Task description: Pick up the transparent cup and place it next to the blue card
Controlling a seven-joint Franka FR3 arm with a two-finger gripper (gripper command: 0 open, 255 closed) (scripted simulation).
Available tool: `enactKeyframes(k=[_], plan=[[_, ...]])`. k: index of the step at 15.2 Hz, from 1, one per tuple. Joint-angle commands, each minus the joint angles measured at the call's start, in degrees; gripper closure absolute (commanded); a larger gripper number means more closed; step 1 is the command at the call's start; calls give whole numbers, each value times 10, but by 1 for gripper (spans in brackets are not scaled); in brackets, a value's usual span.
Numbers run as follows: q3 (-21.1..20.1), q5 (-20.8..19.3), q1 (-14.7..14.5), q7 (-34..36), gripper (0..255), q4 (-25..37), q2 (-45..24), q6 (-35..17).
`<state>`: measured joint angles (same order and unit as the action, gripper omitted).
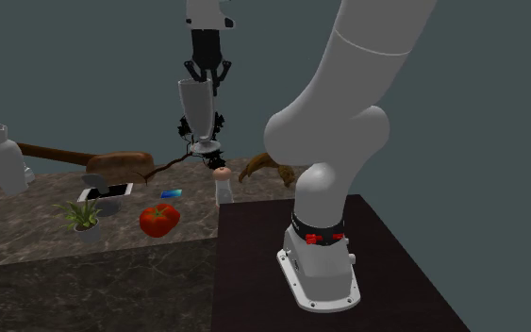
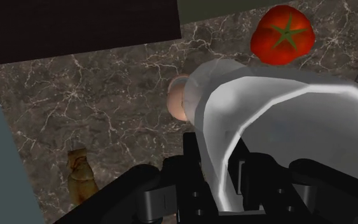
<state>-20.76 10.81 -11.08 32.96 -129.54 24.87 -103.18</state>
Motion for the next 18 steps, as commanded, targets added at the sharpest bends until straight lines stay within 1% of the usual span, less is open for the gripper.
enactKeyframes(k=[1,6,11,15,17,18], plan=[[-24,1,-5,32,255,29,-30,-5],[-78,-19,-14,108,255,112,-118,-13],[-127,-65,-30,193,255,212,-222,-10],[-154,-120,-60,263,255,309,-317,6],[-161,-151,-83,296,255,364,-368,19],[-164,-171,-101,315,255,403,-402,31]])
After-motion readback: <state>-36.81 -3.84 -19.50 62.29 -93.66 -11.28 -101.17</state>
